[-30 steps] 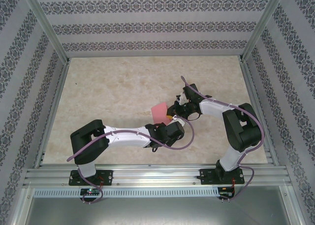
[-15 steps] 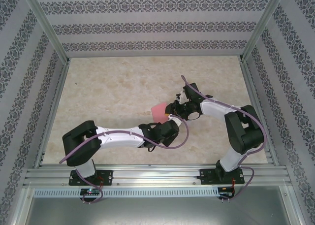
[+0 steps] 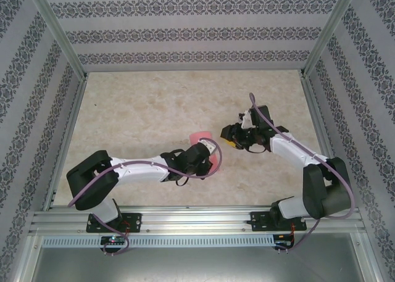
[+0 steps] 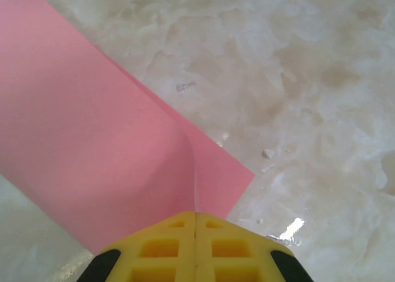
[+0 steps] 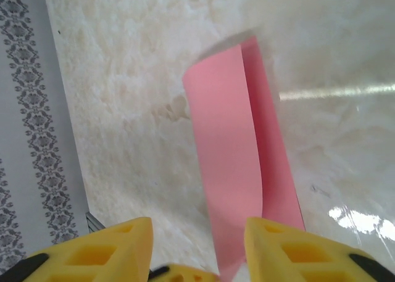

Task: Fold a paper plane with a square sheet of paper (fold left side to right side)
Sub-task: Fold the triangle a second time at the center of the table.

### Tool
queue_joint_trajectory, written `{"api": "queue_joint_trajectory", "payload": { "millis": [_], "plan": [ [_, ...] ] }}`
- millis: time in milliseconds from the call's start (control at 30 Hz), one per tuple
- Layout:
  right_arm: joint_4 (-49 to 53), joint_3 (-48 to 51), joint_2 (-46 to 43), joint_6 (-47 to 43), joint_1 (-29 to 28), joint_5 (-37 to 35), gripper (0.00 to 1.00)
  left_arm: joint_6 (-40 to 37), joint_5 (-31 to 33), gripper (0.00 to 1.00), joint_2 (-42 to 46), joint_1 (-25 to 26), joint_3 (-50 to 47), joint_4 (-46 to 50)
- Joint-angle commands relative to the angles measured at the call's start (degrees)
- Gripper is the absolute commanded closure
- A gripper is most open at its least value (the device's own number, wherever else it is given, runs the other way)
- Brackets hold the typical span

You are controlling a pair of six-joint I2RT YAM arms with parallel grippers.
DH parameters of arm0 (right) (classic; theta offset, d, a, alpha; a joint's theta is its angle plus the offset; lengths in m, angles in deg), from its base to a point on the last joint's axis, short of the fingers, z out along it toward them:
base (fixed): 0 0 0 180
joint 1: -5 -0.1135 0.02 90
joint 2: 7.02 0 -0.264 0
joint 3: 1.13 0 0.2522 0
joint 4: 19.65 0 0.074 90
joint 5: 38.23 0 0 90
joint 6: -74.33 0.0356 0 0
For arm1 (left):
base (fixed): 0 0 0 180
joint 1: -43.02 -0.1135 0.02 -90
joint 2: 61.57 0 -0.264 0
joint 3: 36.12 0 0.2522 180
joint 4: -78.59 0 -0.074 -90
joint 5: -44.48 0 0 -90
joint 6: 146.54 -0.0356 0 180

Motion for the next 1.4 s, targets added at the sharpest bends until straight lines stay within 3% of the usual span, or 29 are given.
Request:
{"api": "queue_joint_trajectory", "payload": {
  "millis": [0, 267, 800, 1367],
  "plan": [
    [-0.81, 3.88, -2.1, -1.81, 0.15, -0.42, 0.61, 2.87, -4.49, 1.0, 2.18, -2.16, -1.85, -5.58],
    [-4.26, 10.35, -3.67, 0.36, -2.41, -1.5, 0.67, 5.0, -9.57, 1.0, 2.51, -4.2, -3.59, -11.47],
    [-7.43, 10.77, 2.22, 3.3, -9.04, -3.65, 0.81, 6.7, -7.4, 1.0, 3.96, -6.37, -6.95, -11.57],
    [-2.8, 8.61, 8.3, 2.45, -11.69, -8.02, 0.83, 3.5, -7.04, 0.99, 2.68, -9.87, -7.08, -9.13]
  ]
}}
